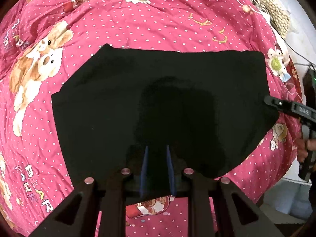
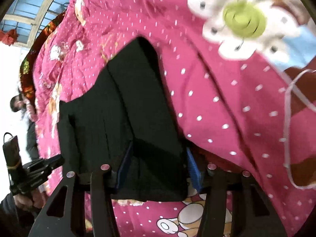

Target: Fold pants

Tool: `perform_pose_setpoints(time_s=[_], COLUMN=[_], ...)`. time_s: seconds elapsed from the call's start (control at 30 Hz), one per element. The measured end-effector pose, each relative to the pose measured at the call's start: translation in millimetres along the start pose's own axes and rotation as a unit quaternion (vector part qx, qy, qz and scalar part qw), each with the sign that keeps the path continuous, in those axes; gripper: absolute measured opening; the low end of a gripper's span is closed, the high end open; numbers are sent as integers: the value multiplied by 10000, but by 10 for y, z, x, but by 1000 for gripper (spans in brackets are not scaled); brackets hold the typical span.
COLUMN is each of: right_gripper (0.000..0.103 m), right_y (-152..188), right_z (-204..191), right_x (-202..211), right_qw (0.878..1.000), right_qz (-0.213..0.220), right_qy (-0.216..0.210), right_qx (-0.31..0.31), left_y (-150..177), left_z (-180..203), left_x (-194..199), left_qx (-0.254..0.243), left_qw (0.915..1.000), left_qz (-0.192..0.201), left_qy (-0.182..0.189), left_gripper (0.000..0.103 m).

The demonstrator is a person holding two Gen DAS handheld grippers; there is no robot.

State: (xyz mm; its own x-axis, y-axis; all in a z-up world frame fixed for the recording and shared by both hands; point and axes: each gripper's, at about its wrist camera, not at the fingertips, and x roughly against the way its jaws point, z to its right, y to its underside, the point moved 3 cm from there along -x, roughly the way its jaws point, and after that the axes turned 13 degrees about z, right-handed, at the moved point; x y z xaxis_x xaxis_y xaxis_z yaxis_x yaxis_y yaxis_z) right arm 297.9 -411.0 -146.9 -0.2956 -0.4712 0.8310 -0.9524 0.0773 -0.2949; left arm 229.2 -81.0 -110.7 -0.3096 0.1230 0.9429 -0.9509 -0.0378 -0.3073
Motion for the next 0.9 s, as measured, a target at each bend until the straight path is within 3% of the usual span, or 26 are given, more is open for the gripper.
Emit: perform_pose_setpoints(time_s=[0.07, 0.2, 0.53, 0.9], right_gripper=[52, 51, 49, 47], right_y=[15, 112, -54, -137], right_z=[-22, 34, 8, 12], right_x=[58, -29, -69, -221], right_qw=[10000, 9996, 9996, 9991], right_qz=[61, -247, -208, -383], right_qy=[-49, 153, 176, -171], right_qx=[-54, -28, 9, -50], left_y=[-32, -210, -703, -728], left_z=[-41, -71, -63, -32], left_x=[-50, -162, -673, -577], left_qx=[90, 113, 295, 290], left_qw=[10000, 9999, 9995, 9993], left_qz=[-18, 111, 83, 151], left_qy=[22, 30, 106, 173], left_gripper=[21, 21, 21, 23])
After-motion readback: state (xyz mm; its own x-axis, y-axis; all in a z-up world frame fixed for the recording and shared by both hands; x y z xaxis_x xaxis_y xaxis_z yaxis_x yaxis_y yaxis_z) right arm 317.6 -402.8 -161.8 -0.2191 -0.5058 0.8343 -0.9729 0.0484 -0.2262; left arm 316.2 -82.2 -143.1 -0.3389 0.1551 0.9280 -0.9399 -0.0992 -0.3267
